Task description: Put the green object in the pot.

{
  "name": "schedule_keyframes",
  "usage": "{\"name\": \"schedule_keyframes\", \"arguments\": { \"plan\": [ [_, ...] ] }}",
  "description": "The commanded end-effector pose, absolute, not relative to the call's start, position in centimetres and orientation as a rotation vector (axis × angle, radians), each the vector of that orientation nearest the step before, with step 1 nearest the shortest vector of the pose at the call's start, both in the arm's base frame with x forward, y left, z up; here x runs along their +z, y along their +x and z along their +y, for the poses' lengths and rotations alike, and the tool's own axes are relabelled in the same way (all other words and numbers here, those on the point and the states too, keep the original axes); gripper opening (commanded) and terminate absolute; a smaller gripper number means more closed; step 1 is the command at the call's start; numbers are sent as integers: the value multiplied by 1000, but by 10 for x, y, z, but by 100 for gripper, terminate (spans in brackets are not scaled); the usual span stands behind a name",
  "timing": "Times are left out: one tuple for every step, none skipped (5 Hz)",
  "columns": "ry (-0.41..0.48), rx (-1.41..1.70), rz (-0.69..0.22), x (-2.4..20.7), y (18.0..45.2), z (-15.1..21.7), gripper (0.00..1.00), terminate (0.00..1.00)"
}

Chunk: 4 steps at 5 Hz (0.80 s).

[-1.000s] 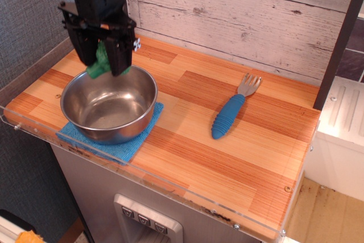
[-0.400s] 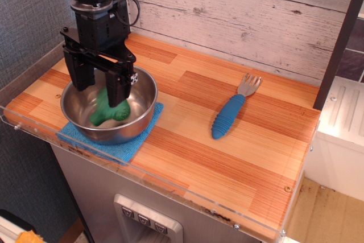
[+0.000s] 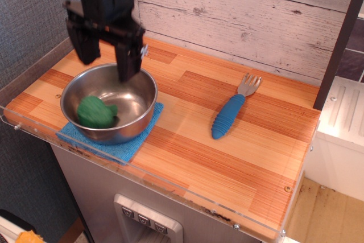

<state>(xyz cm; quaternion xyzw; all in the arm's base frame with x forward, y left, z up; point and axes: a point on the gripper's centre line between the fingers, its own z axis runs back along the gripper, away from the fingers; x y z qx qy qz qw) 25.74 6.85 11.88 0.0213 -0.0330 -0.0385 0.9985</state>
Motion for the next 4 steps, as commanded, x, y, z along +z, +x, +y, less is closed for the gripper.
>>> {"name": "schedule_keyframes", "arguments": {
  "plan": [
    [8,-32,-163,157,266,71,100,0],
    [-39,-118,-152,154,270,71,100,0],
    [-39,-118,-152,154,270,71,100,0],
    [-39,-118,-152,154,270,71,100,100]
  ]
}}
